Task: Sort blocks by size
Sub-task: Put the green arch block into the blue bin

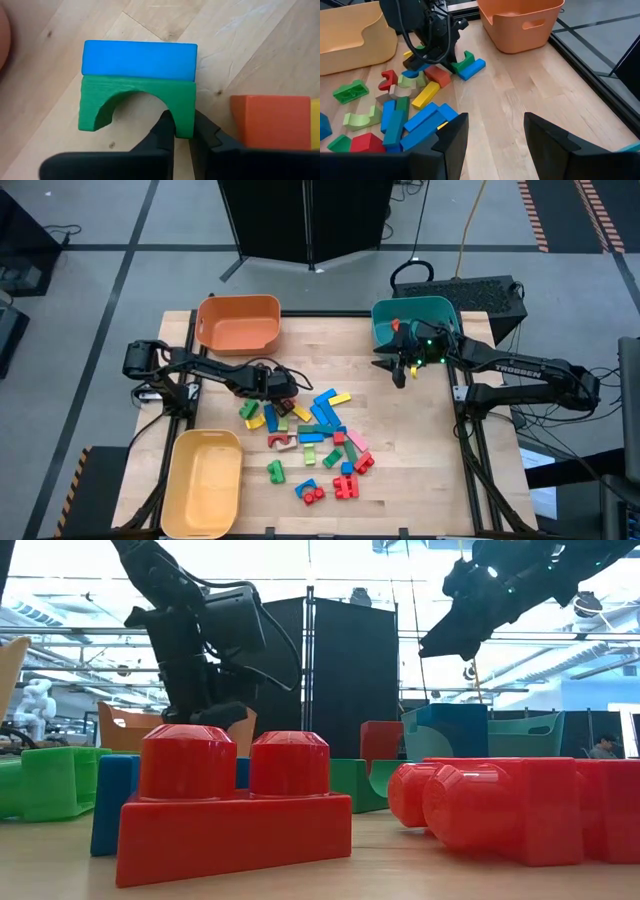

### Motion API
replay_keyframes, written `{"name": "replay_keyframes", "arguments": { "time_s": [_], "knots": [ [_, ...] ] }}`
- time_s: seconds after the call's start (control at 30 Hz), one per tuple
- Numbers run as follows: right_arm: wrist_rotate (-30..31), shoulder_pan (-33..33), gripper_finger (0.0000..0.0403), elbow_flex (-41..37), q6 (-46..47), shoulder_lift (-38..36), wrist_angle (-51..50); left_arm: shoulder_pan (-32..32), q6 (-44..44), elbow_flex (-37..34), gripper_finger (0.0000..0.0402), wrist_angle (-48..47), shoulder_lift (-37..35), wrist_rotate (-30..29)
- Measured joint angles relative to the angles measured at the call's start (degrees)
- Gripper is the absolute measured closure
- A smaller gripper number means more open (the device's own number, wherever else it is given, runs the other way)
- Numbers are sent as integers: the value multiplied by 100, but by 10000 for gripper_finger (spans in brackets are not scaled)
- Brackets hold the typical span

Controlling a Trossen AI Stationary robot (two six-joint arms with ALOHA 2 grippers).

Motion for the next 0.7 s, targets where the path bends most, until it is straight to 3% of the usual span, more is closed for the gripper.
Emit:
{"name": "replay_keyframes", "arguments": {
  "time_s": [0.37,0.7],
  "knots": [
    [740,804,222,0,-545,0,2,-2,2,54,386,34,-107,18],
    [757,1443,222,-4,-1099,80,7,-67,591,58,387,814,-483,888]
  ]
}}
